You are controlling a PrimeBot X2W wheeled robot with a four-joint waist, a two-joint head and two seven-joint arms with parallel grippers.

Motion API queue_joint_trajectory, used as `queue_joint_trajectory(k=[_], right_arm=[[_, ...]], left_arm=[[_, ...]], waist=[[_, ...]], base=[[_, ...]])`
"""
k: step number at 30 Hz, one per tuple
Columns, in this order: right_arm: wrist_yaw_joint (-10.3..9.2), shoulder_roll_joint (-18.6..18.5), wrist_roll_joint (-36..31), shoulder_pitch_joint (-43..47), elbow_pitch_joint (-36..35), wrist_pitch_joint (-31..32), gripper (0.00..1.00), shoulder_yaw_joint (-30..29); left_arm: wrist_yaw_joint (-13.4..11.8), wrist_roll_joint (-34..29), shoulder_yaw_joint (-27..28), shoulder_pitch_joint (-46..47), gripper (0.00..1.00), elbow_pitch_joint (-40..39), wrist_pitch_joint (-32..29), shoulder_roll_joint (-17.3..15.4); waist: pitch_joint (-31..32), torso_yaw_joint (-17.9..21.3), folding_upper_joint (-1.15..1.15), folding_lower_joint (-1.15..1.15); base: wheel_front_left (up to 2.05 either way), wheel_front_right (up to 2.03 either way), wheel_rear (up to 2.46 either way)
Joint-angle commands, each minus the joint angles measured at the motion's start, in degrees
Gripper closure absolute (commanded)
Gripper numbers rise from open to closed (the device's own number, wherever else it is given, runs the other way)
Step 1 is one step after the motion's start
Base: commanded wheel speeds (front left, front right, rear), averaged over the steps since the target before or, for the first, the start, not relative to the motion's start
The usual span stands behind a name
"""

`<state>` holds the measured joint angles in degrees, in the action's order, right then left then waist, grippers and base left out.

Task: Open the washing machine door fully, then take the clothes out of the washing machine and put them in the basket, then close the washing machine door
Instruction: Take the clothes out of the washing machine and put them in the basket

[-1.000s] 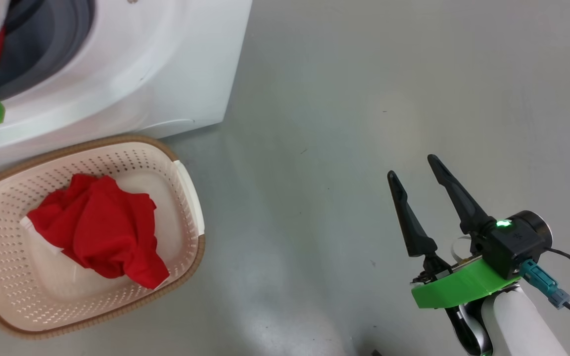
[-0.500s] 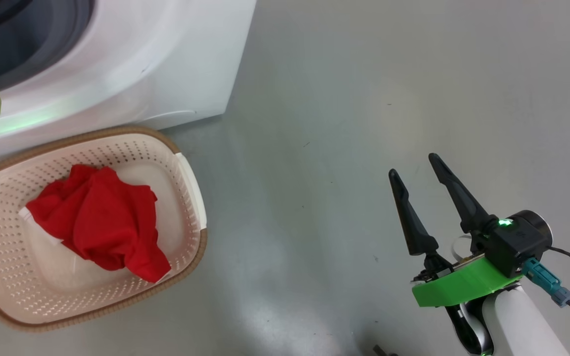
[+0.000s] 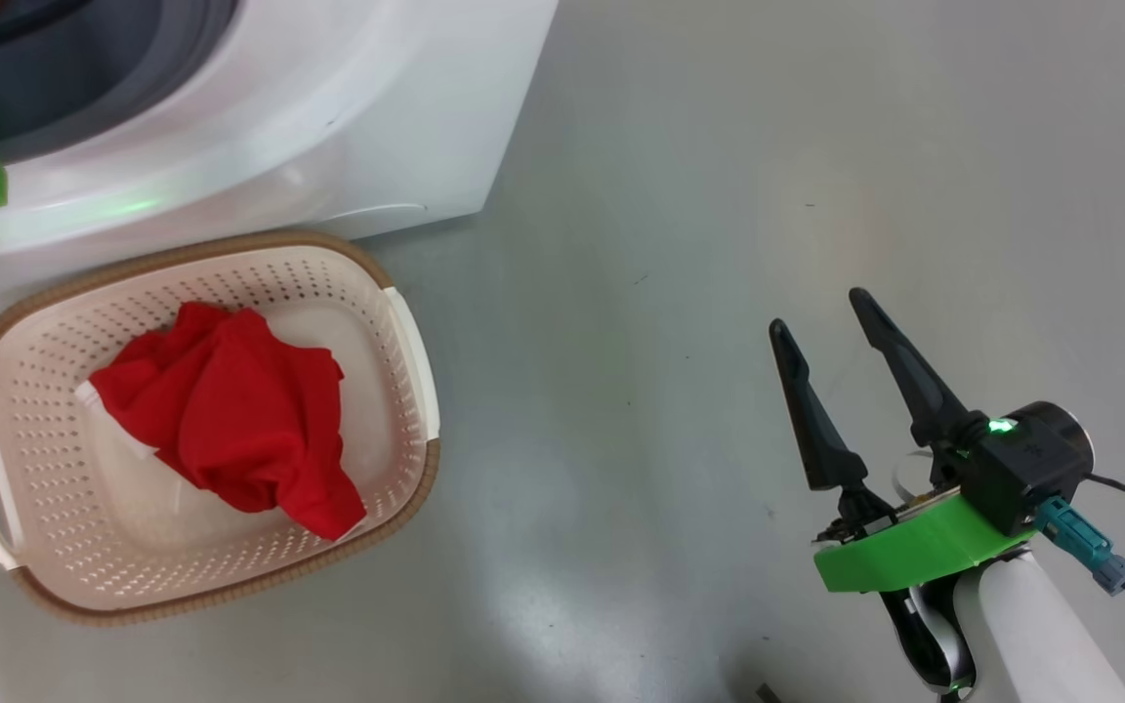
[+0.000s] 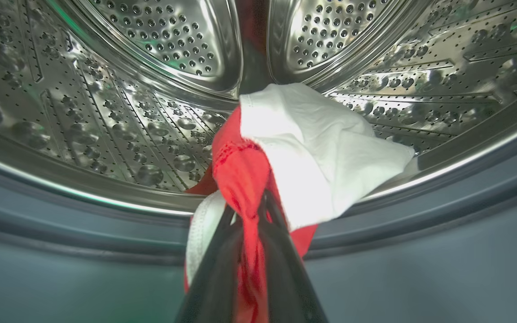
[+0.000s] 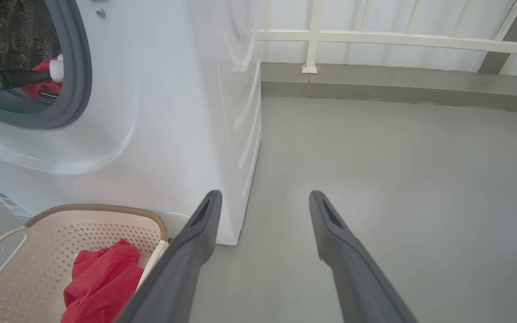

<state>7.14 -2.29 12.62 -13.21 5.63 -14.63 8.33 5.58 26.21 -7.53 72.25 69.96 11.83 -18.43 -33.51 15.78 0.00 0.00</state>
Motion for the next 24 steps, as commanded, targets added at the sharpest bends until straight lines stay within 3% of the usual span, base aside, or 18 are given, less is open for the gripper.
queue_joint_trajectory(k=[1,11,24], right_arm=[[0.35,-0.59,0.51,-0.17,-1.06,-0.37,0.00,0.95],[0.35,-0.59,0.70,-0.14,-1.00,-0.37,0.00,0.60],[0.35,-0.59,0.89,0.26,-0.86,-0.37,0.00,-0.08]], left_arm=[[0.27,0.12,0.52,-1.63,1.00,-1.75,0.94,-2.14],[0.41,0.52,1.14,-7.20,1.00,-9.17,3.07,-1.32],[-2.28,-0.70,4.41,-20.72,1.00,-27.18,3.16,0.43]], waist=[[0.17,-0.34,0.00,0.00],[1.42,-2.09,0.00,0.00],[4.47,-3.86,0.00,0.00]], base=[[0.00,0.00,0.00],[0.00,0.00,0.00],[0.00,0.00,0.00]])
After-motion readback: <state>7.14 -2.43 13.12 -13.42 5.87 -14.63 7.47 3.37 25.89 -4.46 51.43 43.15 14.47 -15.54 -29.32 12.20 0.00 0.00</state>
